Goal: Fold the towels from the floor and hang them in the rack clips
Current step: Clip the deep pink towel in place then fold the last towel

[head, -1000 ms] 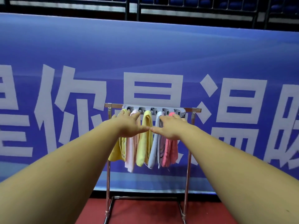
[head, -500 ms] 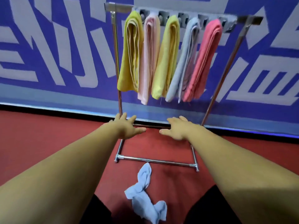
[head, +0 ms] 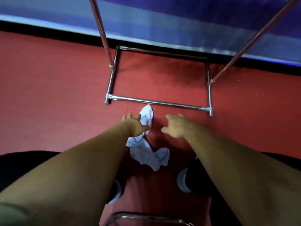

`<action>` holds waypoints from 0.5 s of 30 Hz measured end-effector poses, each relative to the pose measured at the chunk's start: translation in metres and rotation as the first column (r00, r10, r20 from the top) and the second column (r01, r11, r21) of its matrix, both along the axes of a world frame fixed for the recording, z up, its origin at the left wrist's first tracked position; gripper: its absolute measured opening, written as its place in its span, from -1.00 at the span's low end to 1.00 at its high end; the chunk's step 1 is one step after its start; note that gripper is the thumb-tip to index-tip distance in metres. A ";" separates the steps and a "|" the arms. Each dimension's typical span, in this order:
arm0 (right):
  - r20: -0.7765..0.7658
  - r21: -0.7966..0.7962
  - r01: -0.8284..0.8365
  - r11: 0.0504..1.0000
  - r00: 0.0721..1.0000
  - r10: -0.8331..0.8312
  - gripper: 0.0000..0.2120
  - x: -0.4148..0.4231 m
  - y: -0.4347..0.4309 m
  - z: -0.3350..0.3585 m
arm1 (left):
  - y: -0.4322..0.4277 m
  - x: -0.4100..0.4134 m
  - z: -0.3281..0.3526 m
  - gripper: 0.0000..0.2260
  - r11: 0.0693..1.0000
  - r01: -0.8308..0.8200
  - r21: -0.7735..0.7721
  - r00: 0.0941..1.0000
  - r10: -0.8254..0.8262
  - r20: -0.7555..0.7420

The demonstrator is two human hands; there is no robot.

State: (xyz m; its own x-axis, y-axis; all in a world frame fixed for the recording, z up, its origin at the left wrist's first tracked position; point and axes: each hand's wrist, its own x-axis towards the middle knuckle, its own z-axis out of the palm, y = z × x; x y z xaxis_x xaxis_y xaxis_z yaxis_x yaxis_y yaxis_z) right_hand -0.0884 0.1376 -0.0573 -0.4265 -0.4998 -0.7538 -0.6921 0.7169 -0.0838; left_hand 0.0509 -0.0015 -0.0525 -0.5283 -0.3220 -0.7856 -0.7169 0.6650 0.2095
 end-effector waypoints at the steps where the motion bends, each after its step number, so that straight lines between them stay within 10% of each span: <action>1: 0.013 0.037 -0.003 0.999 1.000 0.003 -0.23 0.002 0.002 -0.015 | 0.005 0.003 -0.023 -0.28 0.999 -0.004 0.035 1.000 0.003 0.026; 15: 0.176 0.180 0.040 0.983 0.982 -0.072 -0.34 0.032 0.023 -0.105 | 0.039 0.034 -0.156 -0.39 0.988 -0.052 0.142 0.976 0.020 0.219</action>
